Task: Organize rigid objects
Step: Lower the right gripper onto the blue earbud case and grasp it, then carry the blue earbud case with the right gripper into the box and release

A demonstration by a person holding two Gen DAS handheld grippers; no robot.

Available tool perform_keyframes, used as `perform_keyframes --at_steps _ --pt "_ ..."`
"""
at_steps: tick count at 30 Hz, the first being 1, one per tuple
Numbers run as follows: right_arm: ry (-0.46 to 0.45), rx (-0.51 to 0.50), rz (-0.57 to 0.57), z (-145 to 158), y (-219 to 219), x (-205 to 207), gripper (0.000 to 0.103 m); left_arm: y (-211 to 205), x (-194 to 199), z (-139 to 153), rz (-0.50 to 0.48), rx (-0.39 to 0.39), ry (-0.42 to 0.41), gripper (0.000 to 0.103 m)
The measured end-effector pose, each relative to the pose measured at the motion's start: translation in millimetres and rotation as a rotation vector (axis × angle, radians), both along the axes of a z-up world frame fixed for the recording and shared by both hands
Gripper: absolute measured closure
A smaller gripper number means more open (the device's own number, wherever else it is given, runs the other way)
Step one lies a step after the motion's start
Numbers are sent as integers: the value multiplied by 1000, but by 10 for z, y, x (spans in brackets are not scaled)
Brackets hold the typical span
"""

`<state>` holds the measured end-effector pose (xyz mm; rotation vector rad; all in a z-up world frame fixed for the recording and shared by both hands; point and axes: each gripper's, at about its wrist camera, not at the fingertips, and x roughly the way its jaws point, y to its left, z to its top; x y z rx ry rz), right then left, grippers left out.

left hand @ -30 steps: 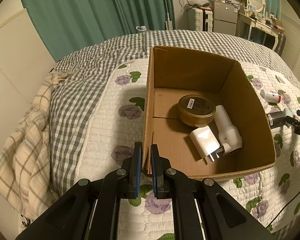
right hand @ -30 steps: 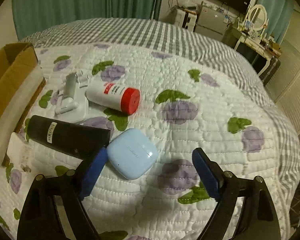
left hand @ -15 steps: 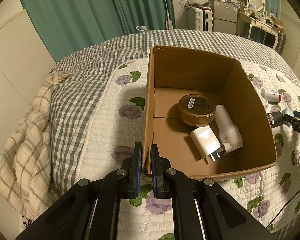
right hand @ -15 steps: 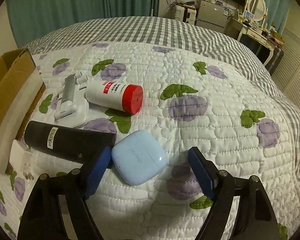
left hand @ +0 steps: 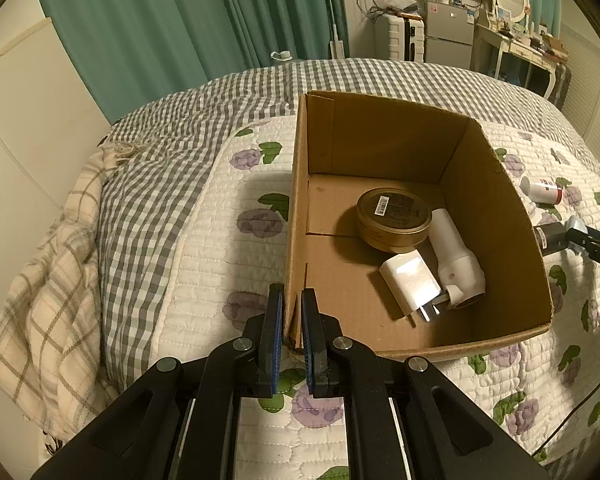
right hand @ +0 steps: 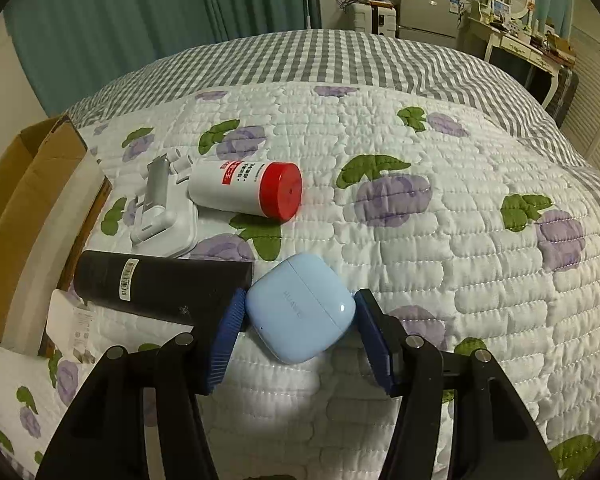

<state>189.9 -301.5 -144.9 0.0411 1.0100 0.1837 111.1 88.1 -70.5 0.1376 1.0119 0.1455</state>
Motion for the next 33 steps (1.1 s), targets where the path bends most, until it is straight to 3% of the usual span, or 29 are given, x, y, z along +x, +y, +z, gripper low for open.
perform_keyframes --at_steps 10,17,26,33 --pt "-100 -52 17 405 82 -273 47 32 13 10 -6 -15 9 95" --pt "-193 -76 103 922 400 -416 47 57 21 14 -14 -29 6 95" --pt "-310 -48 288 1590 1344 -437 47 63 1 7 -19 -44 -3 95" --pt "-313 -23 417 1574 2069 -442 47 63 4 -2 -27 -43 0 95"
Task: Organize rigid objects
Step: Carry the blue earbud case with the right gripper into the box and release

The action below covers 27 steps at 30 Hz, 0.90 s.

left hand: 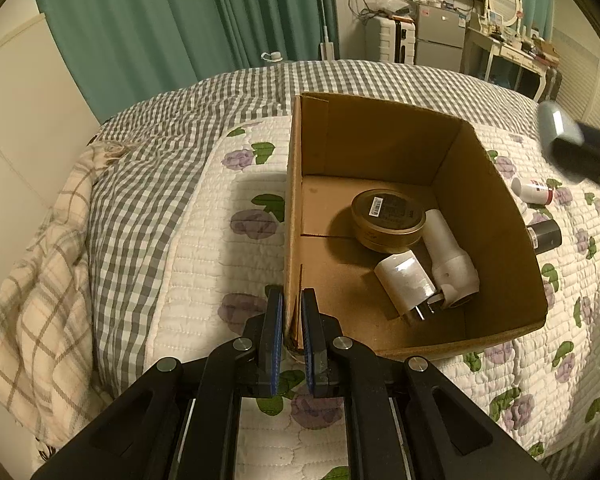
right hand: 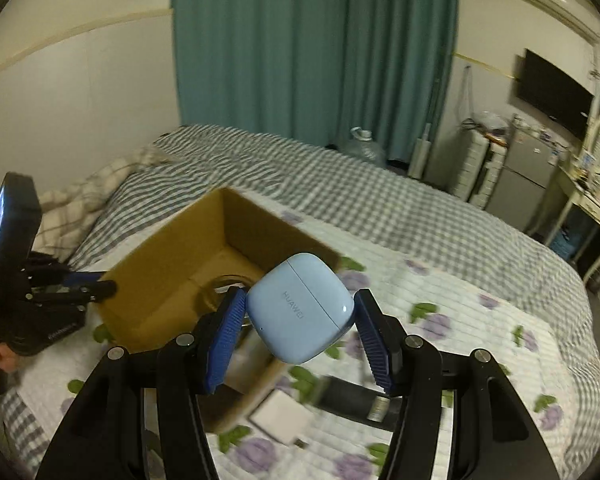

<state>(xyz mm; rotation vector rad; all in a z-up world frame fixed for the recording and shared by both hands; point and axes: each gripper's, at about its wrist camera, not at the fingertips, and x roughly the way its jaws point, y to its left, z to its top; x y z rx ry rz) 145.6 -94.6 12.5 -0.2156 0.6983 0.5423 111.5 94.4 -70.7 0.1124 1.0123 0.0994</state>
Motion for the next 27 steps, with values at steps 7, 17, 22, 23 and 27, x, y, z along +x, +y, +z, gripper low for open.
perform_keyframes --at_steps 7,17,22,23,27 --pt "70 -46 62 -408 380 30 47 4 7 -5 -1 5 0 95" --pt "114 -98 80 -768 595 20 47 3 24 -6 -2 8 0 95" --pt "114 -102 83 -722 590 -24 46 9 26 -6 -1 7 0 95" --pt "109 -103 89 -691 585 -41 46 3 25 -5 -1 8 0 95" --pt "71 -66 77 -432 434 -98 37 0 23 -14 -1 8 2 95"
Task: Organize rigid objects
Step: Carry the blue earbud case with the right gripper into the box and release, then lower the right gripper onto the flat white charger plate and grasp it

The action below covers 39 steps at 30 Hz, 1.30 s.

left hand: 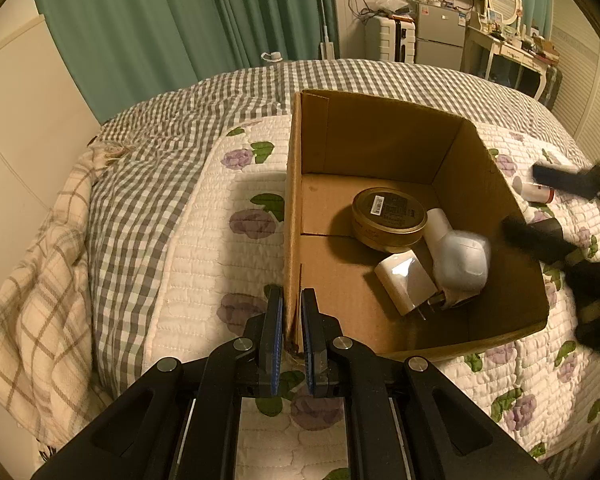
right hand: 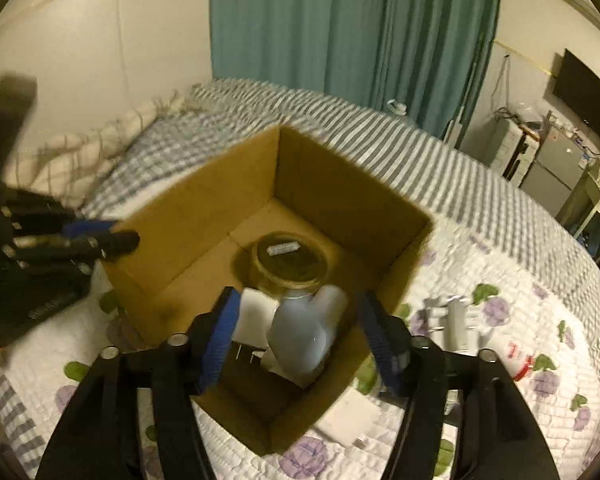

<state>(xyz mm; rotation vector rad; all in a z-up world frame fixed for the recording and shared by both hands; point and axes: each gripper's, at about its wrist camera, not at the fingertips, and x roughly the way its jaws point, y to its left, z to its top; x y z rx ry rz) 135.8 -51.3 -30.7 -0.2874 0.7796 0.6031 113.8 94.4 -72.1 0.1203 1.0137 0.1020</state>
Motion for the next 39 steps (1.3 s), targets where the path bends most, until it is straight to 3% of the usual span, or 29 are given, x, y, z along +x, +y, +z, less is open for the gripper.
perform_keyframes --at_steps 8,13,19,27,36,39 --pt "-119 16 -126 548 -632 -87 29 7 -9 18 4 3 1 95" --pt "-161 -13 -203 555 -1041 -144 22 -22 -27 34 4 14 3 95" --pt "-74 7 -209 31 -1208 -118 20 -42 -36 31 17 20 8 95" --pt "87 27 -128 -904 -1017 -45 20 -45 -35 30 22 19 16 95" --pt "100 -36 -24 -1148 -757 -67 20 -41 -43 24 20 17 10 95" --pt "97 -67 13 -1204 -700 -87 27 -41 -44 23 18 17 12 95"
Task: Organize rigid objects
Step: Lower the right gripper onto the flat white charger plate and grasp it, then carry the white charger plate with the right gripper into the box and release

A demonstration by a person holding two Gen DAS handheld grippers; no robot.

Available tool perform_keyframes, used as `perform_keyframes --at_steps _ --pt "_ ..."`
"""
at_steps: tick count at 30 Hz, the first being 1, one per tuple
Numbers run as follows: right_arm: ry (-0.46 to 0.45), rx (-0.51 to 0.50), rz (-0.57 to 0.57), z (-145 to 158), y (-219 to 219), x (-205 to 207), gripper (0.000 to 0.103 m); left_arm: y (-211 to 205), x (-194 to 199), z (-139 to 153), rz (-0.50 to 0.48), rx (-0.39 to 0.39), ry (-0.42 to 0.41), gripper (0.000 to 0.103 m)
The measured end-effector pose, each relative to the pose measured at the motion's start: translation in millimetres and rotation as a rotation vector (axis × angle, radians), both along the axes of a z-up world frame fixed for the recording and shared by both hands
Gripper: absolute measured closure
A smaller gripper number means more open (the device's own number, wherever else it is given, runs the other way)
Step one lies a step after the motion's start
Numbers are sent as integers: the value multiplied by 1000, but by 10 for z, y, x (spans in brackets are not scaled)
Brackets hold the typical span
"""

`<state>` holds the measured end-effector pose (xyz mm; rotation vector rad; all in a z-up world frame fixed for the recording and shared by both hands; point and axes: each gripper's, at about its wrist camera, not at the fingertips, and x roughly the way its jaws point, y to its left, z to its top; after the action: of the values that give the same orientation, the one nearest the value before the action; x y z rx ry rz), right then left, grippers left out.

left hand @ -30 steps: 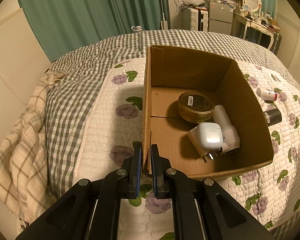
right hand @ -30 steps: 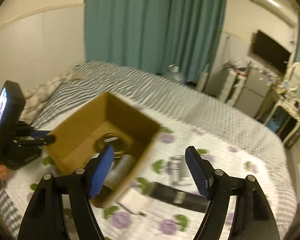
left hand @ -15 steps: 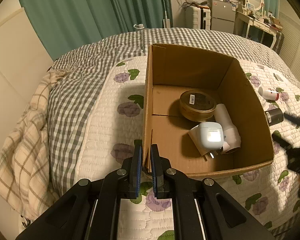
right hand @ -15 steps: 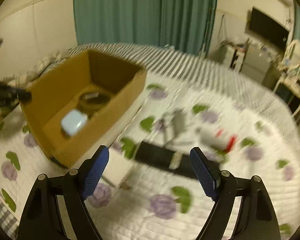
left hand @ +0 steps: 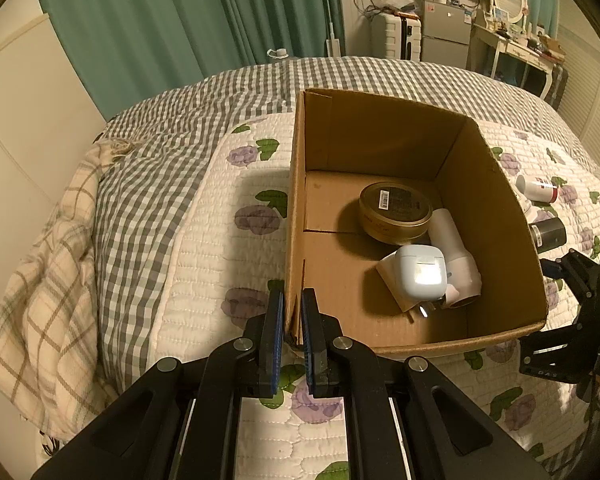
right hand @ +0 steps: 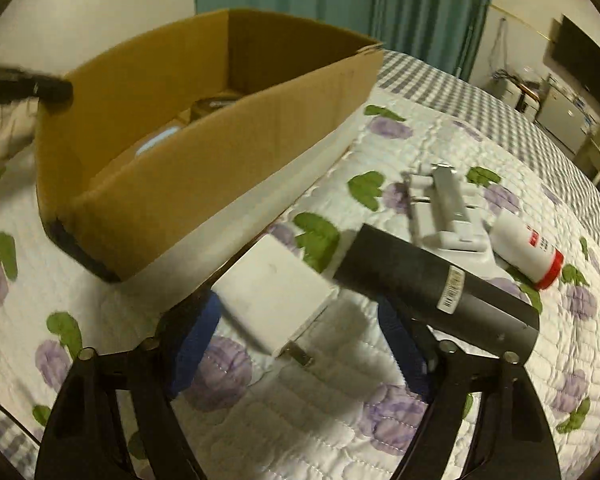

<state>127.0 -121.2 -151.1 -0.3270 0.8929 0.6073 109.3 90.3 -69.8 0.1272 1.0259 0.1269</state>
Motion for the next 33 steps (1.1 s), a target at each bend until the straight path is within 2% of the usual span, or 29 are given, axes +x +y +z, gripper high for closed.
perform_keyframes --at_steps 15,18,33 --pt "30 -15 62 -201 148 100 27 12 -5 -16 1 6 2 95" --pt "26 -10 57 -209 152 107 33 14 -5 -17 1 7 1 95" --pt "9 28 -92 -29 -149 -158 33 14 22 11 -9 10 0 95"
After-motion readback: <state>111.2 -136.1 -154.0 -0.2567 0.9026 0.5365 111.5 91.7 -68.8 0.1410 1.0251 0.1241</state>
